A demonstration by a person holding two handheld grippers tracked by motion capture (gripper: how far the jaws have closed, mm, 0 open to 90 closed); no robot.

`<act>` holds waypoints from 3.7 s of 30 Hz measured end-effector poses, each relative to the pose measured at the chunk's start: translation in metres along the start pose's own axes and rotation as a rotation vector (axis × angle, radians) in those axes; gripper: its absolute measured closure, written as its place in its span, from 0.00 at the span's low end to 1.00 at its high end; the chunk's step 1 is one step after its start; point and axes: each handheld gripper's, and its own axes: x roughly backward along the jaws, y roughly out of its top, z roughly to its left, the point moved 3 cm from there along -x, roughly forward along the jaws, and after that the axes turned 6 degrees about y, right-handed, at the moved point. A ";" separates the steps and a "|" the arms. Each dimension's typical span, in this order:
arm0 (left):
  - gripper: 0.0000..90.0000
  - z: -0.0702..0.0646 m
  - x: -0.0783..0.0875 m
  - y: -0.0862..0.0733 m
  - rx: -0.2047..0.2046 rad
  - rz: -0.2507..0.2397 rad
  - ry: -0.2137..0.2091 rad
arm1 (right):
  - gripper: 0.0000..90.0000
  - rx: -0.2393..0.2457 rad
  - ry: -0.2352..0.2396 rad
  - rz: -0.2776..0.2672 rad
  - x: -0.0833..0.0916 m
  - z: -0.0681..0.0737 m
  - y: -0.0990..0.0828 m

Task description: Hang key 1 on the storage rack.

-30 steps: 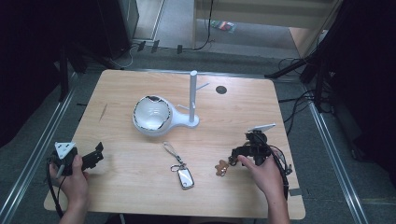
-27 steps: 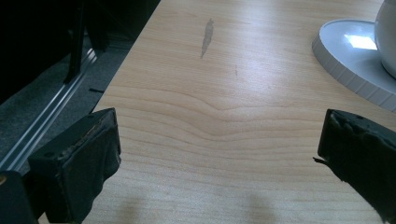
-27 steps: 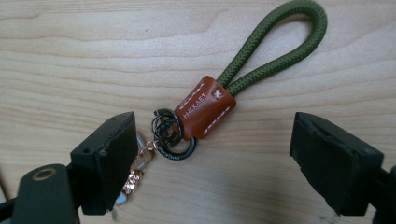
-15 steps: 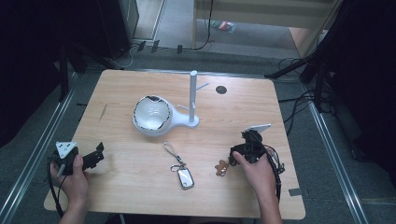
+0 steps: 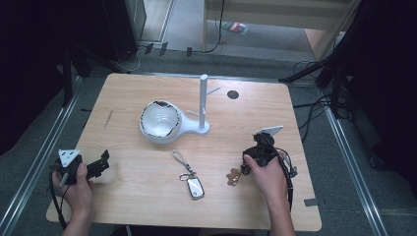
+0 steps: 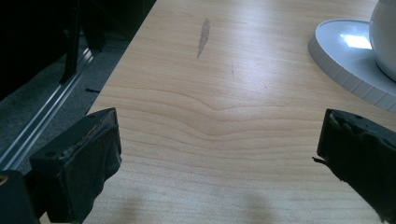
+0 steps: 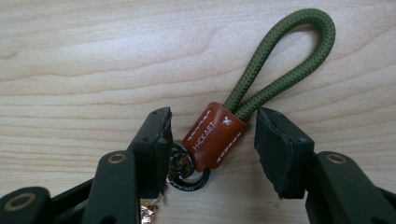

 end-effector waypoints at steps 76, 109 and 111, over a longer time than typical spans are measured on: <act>0.00 -0.003 -0.001 0.000 -0.018 0.018 0.000 | 0.78 0.465 -0.021 -0.752 0.078 0.036 -0.035; 0.00 -0.002 -0.002 0.000 -0.015 0.030 -0.006 | 0.77 0.520 0.263 -1.036 0.118 0.046 -0.018; 0.00 -0.002 -0.002 0.000 -0.013 0.030 -0.006 | 0.77 0.518 0.274 -1.033 0.118 0.048 -0.017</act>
